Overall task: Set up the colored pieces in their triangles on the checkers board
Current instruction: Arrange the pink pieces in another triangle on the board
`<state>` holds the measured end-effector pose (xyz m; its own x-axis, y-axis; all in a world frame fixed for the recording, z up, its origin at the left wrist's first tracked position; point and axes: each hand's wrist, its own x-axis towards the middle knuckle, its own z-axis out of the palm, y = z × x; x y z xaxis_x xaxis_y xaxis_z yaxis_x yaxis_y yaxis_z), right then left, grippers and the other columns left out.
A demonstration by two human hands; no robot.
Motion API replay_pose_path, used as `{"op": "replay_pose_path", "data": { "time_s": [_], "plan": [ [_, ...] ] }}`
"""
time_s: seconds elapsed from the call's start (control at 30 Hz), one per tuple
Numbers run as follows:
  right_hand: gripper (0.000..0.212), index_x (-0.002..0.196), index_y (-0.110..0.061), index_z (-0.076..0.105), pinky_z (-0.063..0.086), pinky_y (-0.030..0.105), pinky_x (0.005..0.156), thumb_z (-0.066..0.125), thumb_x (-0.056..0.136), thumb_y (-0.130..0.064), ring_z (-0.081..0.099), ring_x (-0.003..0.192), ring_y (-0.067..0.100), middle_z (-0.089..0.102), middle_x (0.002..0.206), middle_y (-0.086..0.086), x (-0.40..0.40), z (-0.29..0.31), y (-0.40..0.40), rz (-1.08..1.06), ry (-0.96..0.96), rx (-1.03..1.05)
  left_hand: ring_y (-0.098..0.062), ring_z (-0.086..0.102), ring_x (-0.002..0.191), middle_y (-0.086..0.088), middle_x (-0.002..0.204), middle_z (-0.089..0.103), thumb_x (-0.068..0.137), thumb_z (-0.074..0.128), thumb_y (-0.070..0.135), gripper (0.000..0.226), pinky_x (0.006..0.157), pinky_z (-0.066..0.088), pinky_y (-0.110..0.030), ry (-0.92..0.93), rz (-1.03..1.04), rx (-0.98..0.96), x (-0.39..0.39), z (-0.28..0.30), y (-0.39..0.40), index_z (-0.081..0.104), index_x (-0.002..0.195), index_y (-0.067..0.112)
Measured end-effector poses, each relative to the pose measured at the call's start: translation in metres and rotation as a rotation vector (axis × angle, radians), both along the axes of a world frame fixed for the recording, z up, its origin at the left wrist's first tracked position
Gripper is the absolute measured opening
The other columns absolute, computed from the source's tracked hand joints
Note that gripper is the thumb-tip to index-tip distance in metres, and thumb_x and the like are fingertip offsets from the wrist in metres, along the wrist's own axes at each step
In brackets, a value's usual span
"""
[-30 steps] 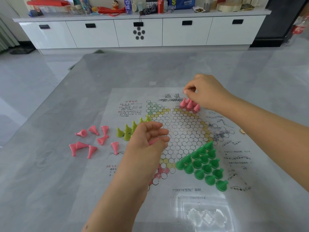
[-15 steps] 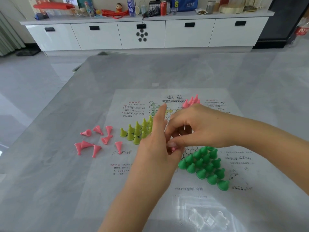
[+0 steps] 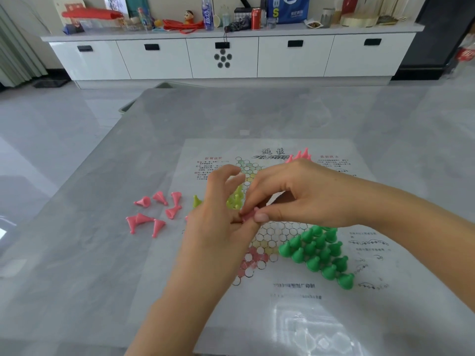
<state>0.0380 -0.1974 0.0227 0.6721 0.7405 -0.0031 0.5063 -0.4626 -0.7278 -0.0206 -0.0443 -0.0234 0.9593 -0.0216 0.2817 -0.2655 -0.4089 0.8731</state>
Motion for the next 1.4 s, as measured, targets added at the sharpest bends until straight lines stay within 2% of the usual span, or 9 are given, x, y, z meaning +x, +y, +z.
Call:
{"op": "replay_pose_path", "data": {
  "time_s": [0.13, 0.23, 0.3, 0.4, 0.5, 0.8, 1.0, 1.2, 1.4],
  "plan": [
    [0.013, 0.093, -0.020, 0.071, 0.052, 0.021, 0.080, 0.066, 0.081, -0.019, 0.063, 0.087, 0.003, 0.067, 0.091, -0.006, -0.003, -0.003, 0.009, -0.053, 0.032, 0.091, 0.001, 0.068, 0.075, 0.018, 0.118, 0.056, 0.073, 0.072, 0.019, 0.052, 0.060, 0.050, -0.010, 0.058, -0.027, -0.115, -0.004, 0.009, 0.010, 0.040, 0.098, 0.051],
    [0.008, 0.082, -0.021, 0.070, 0.050, 0.012, 0.070, 0.064, 0.079, -0.025, 0.063, 0.075, -0.001, 0.068, 0.081, -0.009, -0.003, -0.002, 0.011, -0.154, -0.004, 0.151, -0.001, 0.063, 0.077, 0.022, 0.101, 0.059, 0.065, 0.066, 0.046, 0.038, 0.061, 0.048, -0.013, 0.025, 0.071, 0.154, -0.002, 0.009, 0.035, 0.046, 0.098, 0.052],
    [0.010, 0.081, -0.020, 0.067, 0.050, 0.010, 0.067, 0.063, 0.076, -0.029, 0.064, 0.071, -0.001, 0.069, 0.078, -0.010, -0.002, 0.000, 0.005, -0.257, 0.037, 0.231, -0.016, 0.057, 0.084, 0.011, 0.095, 0.060, 0.072, 0.061, 0.045, 0.026, 0.067, 0.040, -0.023, 0.029, 0.274, 0.372, 0.005, 0.001, 0.062, 0.056, 0.098, 0.041],
    [0.012, 0.085, -0.011, 0.063, 0.056, 0.020, 0.067, 0.056, 0.083, -0.020, 0.068, 0.071, 0.011, 0.070, 0.080, 0.001, 0.000, 0.001, -0.013, -0.395, 0.096, 0.349, -0.031, 0.037, 0.117, -0.006, 0.129, 0.048, 0.081, 0.057, 0.045, 0.037, 0.089, 0.030, -0.036, 0.236, 0.508, 0.682, 0.014, -0.011, 0.093, 0.057, 0.116, 0.033],
    [0.012, 0.086, -0.005, 0.062, 0.057, 0.025, 0.065, 0.053, 0.087, -0.013, 0.068, 0.068, 0.017, 0.071, 0.082, 0.006, -0.001, -0.003, -0.029, -0.473, 0.106, 0.376, -0.031, 0.025, 0.129, -0.008, 0.143, 0.031, 0.083, 0.048, 0.053, 0.048, 0.099, 0.027, -0.044, 0.394, 0.459, 0.834, 0.017, -0.020, 0.099, 0.042, 0.130, 0.040],
    [0.016, 0.073, -0.015, 0.064, 0.052, 0.017, 0.052, 0.056, 0.087, -0.015, 0.064, 0.055, 0.012, 0.069, 0.065, 0.003, 0.017, -0.019, -0.064, -0.683, 0.017, 0.320, -0.033, 0.046, 0.099, -0.011, 0.108, 0.043, 0.090, 0.044, 0.039, 0.034, 0.069, 0.035, -0.037, 0.333, 0.513, 0.797, 0.016, -0.035, 0.101, 0.044, 0.117, 0.019],
    [0.007, 0.080, -0.017, 0.062, 0.055, 0.024, 0.063, 0.063, 0.083, -0.011, 0.067, 0.065, 0.015, 0.070, 0.075, 0.005, 0.033, -0.052, -0.079, -0.854, 0.007, 0.250, -0.024, 0.035, 0.068, -0.003, 0.089, 0.031, 0.096, 0.035, 0.031, 0.025, 0.049, 0.024, -0.029, 0.290, 0.536, 0.873, 0.015, -0.036, 0.096, 0.044, 0.105, 0.009],
    [0.005, 0.083, -0.015, 0.059, 0.045, 0.016, 0.064, 0.064, 0.083, -0.016, 0.063, 0.067, 0.008, 0.066, 0.076, -0.003, 0.043, -0.069, -0.071, -0.903, -0.190, 0.074, -0.026, 0.035, 0.054, -0.009, 0.087, 0.034, 0.096, 0.032, 0.023, 0.021, 0.051, 0.029, -0.033, 0.280, 0.566, 0.801, 0.015, -0.036, 0.098, 0.044, 0.100, 0.006],
    [0.009, 0.085, -0.011, 0.064, 0.037, 0.022, 0.072, 0.066, 0.081, -0.018, 0.052, 0.077, 0.013, 0.054, 0.089, 0.001, 0.048, -0.080, -0.068, -0.891, -0.358, -0.122, -0.032, 0.044, 0.067, -0.010, 0.091, 0.036, 0.092, 0.045, 0.019, 0.017, 0.058, 0.034, -0.036, 0.279, 0.555, 0.779, 0.015, -0.036, 0.102, 0.051, 0.101, 0.005]
  ]
}}
